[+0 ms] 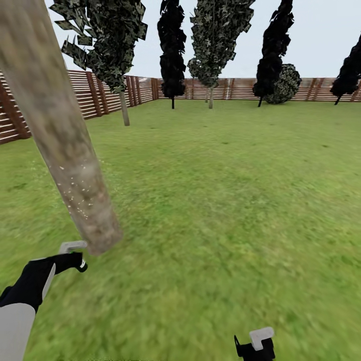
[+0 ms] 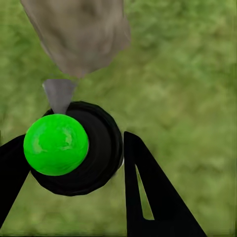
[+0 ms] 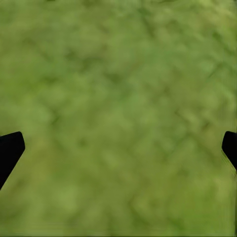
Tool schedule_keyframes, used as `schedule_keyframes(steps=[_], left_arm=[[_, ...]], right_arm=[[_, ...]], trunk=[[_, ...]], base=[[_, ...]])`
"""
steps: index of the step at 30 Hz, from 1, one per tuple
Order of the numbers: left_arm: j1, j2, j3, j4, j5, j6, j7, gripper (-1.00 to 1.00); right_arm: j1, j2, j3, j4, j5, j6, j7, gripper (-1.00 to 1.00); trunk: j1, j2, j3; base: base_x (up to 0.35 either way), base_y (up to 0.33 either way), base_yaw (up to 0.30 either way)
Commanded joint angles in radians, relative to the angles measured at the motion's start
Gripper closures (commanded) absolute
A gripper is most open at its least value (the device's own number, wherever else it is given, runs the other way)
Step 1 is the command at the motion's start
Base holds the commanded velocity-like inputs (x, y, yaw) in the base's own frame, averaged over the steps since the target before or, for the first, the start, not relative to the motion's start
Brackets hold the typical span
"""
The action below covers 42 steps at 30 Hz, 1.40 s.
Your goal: In the garden, pick up the pesticide atomizer on the floor and spray pesticide onto both trees until each tree trunk is fully covered.
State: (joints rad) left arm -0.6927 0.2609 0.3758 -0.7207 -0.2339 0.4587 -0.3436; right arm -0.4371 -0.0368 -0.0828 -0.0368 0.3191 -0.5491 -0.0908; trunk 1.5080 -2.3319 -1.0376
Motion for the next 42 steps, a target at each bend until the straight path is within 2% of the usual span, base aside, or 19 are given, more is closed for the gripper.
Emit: schedule_keyframes(steps=[1,12,18,28,42], left_arm=[[0.0,0.0,0.0,0.001,0.001,0.0,0.0,1.0],[0.0,-0.001,-0.001,0.004,0.002,-0.002,0.0,1.0],[0.0,-0.014,-0.001,0.003,-0.002,-0.002,0.0,1.0],[0.0,-0.014,0.0,0.002,-0.002,-0.002,0.0,1.0],[0.0,-0.014,0.0,0.002,-0.002,-0.002,0.0,1.0]], right_arm=[[0.0,0.0,0.0,0.0,0.0,0.0,0.0,-1.0],[0.0,0.002,0.0,0.002,0.001,0.0,0.0,-1.0],[0.0,0.002,0.0,0.002,0.002,0.0,0.0,-1.0],[0.0,0.0,0.0,0.002,0.002,0.0,0.0,-1.0],[0.0,0.0,0.0,0.002,0.002,0.0,0.0,-1.0]], trunk=[[0.0,0.0,0.0],[0.0,0.0,0.0],[0.0,0.0,0.0],[0.0,0.0,0.0],[0.0,0.0,0.0]], base=[[0.103,-0.271,0.278],[0.201,-0.217,0.278],[0.233,-0.189,0.271],[0.199,-0.211,0.042],[0.176,-0.227,0.272]])
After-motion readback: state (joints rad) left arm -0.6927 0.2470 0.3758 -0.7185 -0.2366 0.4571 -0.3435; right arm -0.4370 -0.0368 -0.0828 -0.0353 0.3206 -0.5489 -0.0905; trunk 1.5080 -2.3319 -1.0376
